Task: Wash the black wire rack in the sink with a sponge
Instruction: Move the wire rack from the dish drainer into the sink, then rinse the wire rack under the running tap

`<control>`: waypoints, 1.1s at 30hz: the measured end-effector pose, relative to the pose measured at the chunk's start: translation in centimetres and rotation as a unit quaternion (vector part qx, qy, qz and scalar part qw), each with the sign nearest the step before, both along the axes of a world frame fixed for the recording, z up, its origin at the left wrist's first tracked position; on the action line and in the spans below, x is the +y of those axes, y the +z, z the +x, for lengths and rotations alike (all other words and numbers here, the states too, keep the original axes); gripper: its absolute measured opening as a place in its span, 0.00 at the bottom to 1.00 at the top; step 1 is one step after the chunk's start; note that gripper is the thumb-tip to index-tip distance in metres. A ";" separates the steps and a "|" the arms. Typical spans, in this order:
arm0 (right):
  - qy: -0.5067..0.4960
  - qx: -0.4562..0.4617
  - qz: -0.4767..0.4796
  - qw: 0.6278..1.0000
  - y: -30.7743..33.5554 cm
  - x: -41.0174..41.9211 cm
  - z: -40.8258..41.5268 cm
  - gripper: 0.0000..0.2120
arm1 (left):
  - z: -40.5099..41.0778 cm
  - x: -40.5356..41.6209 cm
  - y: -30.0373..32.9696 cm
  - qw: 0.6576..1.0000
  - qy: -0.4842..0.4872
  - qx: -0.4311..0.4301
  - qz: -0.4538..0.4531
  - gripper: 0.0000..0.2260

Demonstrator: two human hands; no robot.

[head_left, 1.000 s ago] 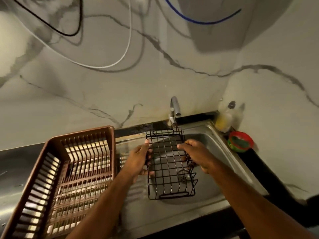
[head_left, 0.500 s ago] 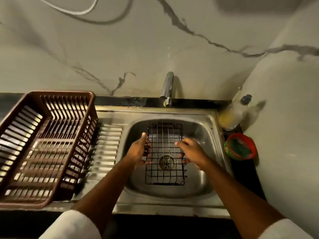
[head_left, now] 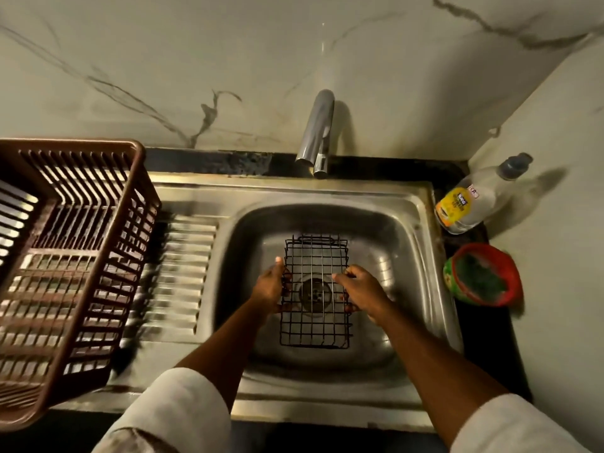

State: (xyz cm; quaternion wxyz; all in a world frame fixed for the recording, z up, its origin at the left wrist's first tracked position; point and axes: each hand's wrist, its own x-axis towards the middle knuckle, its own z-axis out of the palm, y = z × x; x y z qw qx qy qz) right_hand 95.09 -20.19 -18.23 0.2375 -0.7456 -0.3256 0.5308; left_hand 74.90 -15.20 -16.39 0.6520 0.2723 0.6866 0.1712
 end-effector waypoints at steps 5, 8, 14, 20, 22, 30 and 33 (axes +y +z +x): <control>0.006 -0.008 -0.013 1.000 -1.4 -0.3 0.1 0.13 | 0.4 -0.6 -1.2 1.000 -0.012 -0.004 0.014 0.18; 0.008 -0.006 -0.021 1.000 -2.0 -0.4 -0.1 0.13 | 0.4 -0.7 -2.0 1.000 -0.013 0.008 0.020 0.18; -0.005 0.019 -0.023 1.000 -2.7 0.0 -0.4 0.12 | 0.2 -0.4 -2.7 0.999 -0.024 0.014 0.026 0.17; -0.023 -0.012 -0.034 0.999 -2.4 0.0 0.4 0.11 | -1.4 0.6 -2.8 0.994 -0.073 0.061 0.047 0.20; -0.028 -0.086 -0.022 0.996 -1.9 0.5 1.1 0.10 | -2.2 1.7 -2.8 0.984 -0.089 0.132 0.076 0.17; -0.042 -0.089 0.123 0.988 5.4 5.5 0.1 0.05 | 3.4 8.9 7.0 0.939 -0.092 0.095 0.318 0.08; -0.065 -0.042 0.160 0.984 7.1 6.9 -1.0 0.04 | 6.8 11.1 10.2 0.928 -0.084 0.066 0.356 0.14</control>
